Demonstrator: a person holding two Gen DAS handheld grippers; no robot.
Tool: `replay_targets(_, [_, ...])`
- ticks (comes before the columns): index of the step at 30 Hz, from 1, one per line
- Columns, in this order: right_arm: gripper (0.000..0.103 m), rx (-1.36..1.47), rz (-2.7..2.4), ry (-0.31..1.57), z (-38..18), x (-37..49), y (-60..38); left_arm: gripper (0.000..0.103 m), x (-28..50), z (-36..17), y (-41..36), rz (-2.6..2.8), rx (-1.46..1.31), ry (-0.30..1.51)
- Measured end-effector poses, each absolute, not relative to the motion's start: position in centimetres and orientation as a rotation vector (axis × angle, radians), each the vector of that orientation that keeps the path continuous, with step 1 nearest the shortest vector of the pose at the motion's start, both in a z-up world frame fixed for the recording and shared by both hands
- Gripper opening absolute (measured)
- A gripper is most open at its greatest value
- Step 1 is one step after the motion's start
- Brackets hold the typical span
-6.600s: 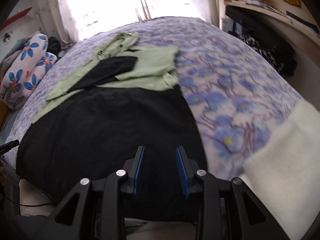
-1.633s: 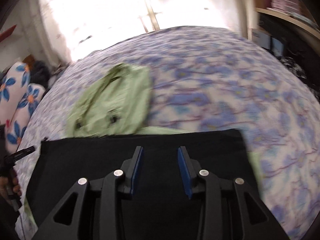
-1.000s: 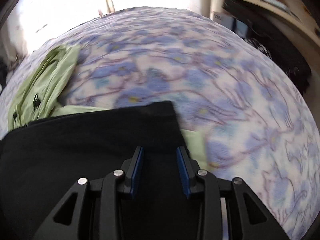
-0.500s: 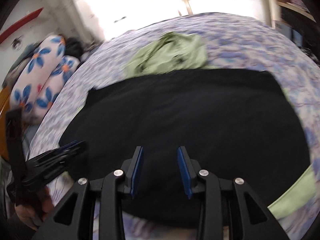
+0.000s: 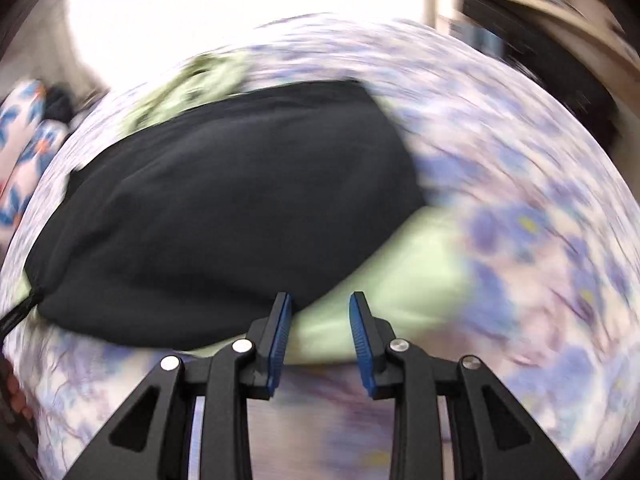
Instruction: Fold large clothes
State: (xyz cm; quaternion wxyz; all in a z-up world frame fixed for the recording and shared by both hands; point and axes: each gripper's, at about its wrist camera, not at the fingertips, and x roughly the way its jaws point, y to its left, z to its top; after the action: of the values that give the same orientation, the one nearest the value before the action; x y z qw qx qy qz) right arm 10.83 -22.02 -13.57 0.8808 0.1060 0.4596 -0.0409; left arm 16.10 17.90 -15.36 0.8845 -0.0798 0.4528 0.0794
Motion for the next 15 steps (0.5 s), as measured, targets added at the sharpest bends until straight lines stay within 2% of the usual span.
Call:
replay_targets(2, [0.029, 0.292, -0.068, 0.947, -13.5, 10.2, -23.0, 0.028, 15.9, -15.5, 18.7, 0.192, -0.184, 0.947])
replay_targets(15, [0.03, 0.305, -0.091, 0.947, -13.2, 9.8, -22.5, 0.028, 15.0, -15.6, 18.8, 0.195, -0.217, 0.938])
